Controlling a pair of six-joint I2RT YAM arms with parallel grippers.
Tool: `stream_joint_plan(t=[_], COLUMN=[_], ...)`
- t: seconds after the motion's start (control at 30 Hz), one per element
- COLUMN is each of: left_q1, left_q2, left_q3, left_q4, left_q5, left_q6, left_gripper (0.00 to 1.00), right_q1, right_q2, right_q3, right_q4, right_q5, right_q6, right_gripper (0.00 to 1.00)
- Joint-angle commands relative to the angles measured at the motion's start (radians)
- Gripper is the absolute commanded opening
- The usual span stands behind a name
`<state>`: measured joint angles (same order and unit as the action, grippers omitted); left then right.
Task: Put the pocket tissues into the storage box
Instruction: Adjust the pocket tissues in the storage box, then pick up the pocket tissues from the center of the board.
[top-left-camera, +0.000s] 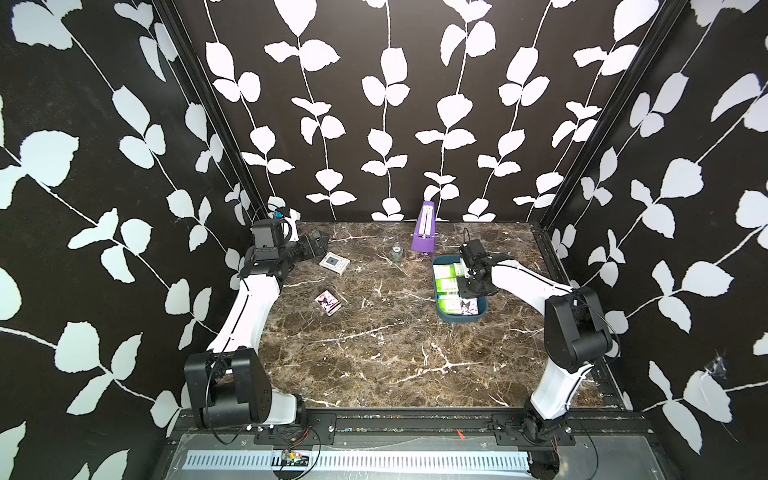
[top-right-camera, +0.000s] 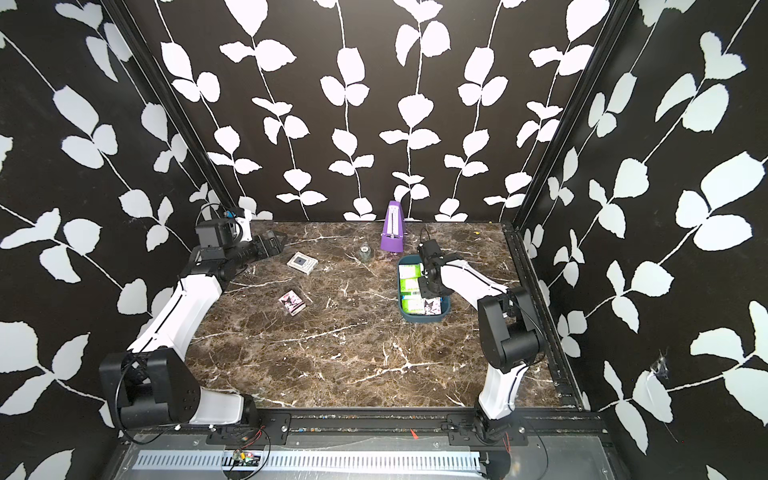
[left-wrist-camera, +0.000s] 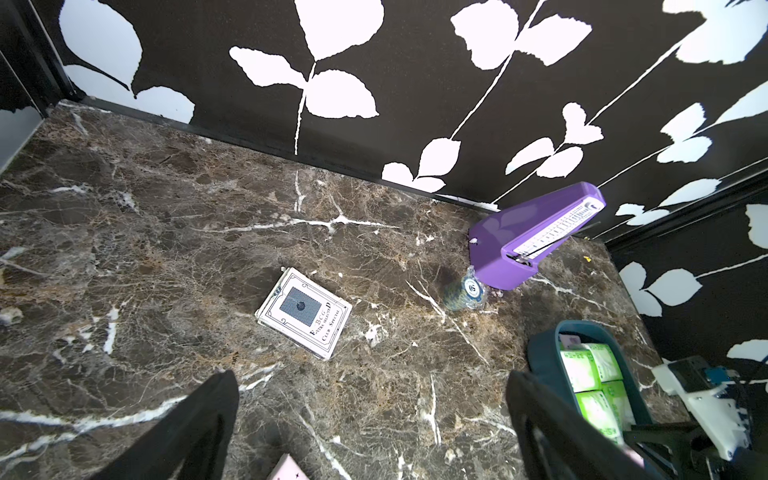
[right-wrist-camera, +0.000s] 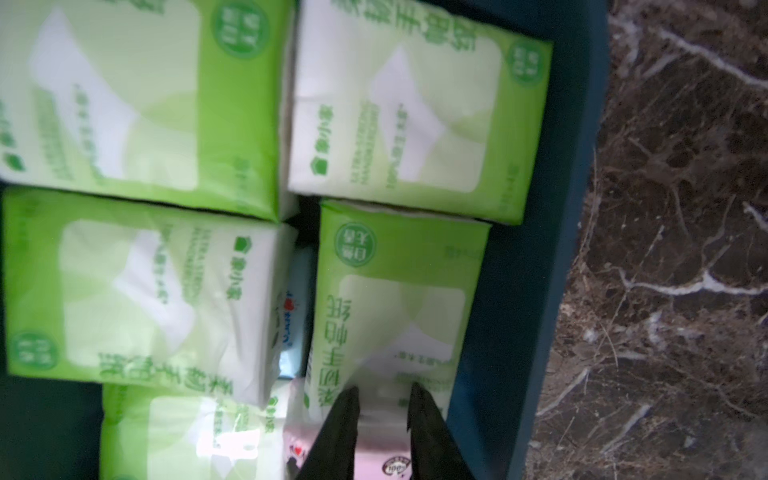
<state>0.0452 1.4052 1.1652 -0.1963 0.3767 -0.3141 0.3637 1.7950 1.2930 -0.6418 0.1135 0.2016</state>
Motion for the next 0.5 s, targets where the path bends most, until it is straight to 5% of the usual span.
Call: stream_joint_plan(t=[0.0,0.2,0.47], left_q1=[-0.018,-0.03,-0.031], left_q2=[0.01,0.011,-0.041], left_q3=[0.047,0.029,-0.022], left_q4=[0.014,0.038,0.03], left_q5=[-0.017,-0.063,-0.123], left_q6=[-0.025,-0.061,-0.058], left_gripper=[0.99,0.99,0.99], right_q1=[0.0,0.024,0.214], right_q2=[-0.075,-0.17,-0.105], right_q3=[0.059,0.049,0.071], right_q4=[0.001,0.103,0.326], right_q5=[-0.015,-0.144,-0.208], right_q6=[-0.032,-0.066,-0.079], right_gripper=[0.37,0.56,0.75])
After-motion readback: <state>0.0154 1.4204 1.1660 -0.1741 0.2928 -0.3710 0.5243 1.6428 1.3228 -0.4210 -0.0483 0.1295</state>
